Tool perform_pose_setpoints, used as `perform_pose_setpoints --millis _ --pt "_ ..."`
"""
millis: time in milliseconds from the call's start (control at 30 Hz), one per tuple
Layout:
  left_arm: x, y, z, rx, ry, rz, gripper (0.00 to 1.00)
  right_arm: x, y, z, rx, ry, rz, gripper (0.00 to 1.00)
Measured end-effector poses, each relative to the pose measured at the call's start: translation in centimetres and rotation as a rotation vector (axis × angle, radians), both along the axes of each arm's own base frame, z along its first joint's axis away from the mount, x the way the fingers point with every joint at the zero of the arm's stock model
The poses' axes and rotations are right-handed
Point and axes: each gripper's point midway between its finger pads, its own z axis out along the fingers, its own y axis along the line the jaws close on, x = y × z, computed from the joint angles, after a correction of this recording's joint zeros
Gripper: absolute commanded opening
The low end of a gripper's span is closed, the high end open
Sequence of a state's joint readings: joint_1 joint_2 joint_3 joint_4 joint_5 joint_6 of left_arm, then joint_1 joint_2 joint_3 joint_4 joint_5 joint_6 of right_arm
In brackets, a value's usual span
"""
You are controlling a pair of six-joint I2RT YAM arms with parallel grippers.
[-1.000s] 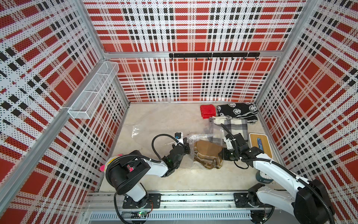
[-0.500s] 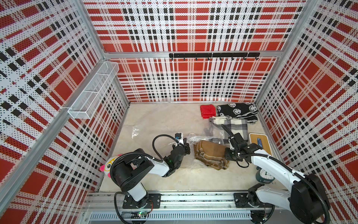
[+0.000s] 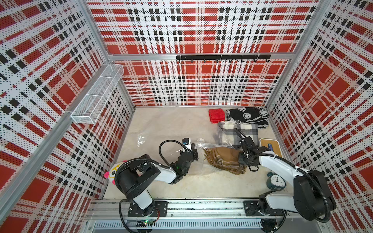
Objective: Take the scarf out of the vacuum bag
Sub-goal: Take out the scarf from the vacuum bag, then adjust the scarf at the center of the board.
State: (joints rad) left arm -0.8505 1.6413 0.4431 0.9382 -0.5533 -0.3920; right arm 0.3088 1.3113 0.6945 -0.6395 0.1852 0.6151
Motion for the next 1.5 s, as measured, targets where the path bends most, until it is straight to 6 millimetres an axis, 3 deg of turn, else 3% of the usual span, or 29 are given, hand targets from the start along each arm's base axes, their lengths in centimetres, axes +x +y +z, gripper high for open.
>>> perform_pose_setpoints --millis 333,367,500,633,767,867,1033,1167,1267,1367,1500 --pt "-0.4 -0.6 0.2 -0.005 -0.005 -0.015 0.00 0.5 -4.4 1.0 -0.186 -0.022 -0.130 0.28" --pt "-0.4 -0.7 0.2 -0.006 -0.006 -0.018 0.00 0.6 -4.6 1.0 -0.196 -0.024 -0.133 0.30" --pt "-0.6 -0.9 0.3 -0.009 -0.008 -0.025 0.00 1.3 -4.3 1.6 -0.190 -0.048 -0.117 0.56" --pt "-0.8 -1.1 0.3 -0.009 -0.008 -0.033 0.00 1.8 -2.4 3.5 -0.117 -0.135 -0.061 0.59" --pt "-0.9 -1.3 0.2 -0.011 -0.006 -0.040 0.00 1.7 0.8 6.3 -0.011 -0.248 0.025 0.55" --pt "-0.9 -1.4 0.2 -0.013 -0.005 -0.048 0.00 1.2 3.0 6.8 0.020 -0.266 0.086 0.50" --pt "-1.2 -1.7 0.2 -0.016 -0.004 -0.058 0.00 1.1 5.1 5.5 0.056 -0.260 0.135 0.39" --pt "-1.3 -2.0 0.2 -0.022 -0.002 -0.065 0.00 0.1 7.4 1.4 0.078 -0.172 0.190 0.35" --pt "-1.4 -2.0 0.2 -0.027 0.000 -0.066 0.00 -1.5 9.6 -0.4 0.121 -0.137 0.250 0.34" --pt "-1.4 -2.1 0.2 -0.031 0.002 -0.068 0.00 -2.1 11.0 0.0 0.184 -0.165 0.271 0.33" --pt "-1.4 -2.1 0.2 -0.033 0.003 -0.068 0.00 -2.2 11.3 1.5 0.224 -0.213 0.257 0.35"
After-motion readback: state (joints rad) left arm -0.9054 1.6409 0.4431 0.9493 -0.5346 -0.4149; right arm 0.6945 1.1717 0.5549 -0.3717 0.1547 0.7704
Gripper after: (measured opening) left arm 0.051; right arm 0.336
